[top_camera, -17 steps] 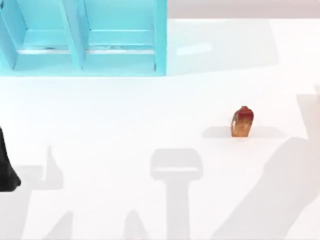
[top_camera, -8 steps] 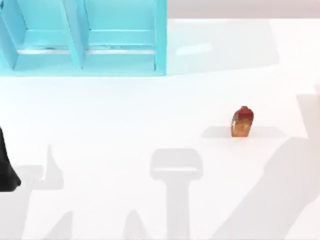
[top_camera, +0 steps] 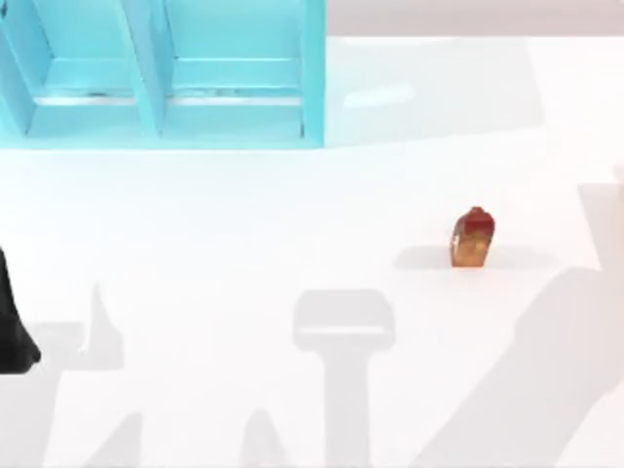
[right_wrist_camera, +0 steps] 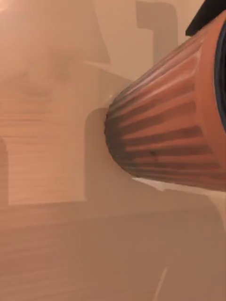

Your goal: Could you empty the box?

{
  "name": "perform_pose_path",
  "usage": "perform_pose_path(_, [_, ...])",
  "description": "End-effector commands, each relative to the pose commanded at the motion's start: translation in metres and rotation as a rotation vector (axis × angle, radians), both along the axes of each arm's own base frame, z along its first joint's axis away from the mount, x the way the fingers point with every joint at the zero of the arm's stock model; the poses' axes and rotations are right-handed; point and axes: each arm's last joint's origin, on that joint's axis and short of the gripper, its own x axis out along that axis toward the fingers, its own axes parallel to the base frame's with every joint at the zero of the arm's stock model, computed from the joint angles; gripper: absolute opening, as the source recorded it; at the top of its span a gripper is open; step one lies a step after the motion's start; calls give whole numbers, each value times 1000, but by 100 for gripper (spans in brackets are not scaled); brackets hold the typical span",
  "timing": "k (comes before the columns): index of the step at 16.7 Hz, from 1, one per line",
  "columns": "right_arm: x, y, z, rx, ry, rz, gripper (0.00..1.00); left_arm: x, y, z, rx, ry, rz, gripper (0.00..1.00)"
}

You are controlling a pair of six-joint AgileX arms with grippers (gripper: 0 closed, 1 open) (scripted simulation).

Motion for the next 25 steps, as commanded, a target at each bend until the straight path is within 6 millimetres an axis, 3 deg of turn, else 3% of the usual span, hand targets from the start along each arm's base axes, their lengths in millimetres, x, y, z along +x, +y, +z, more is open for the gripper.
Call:
perform_pose_path(7, [2,-1,9,1,-3,-2,0,0,0,0,0,0,0,100])
perform_pose_path(12, [9,-5,62,-3,-8,1,0,0,0,0,0,0,0,100])
perform_pose_path(16, [4,-2,110,-1,-4,0,0,0,0,0,0,0,0,100])
perform_pose_path(18, [1,-1,125,0,0,-1,0,0,0,0,0,0,0,100])
perform_pose_path(25, [3,5,127,3,5,0,0,0,0,0,0,0,0,100])
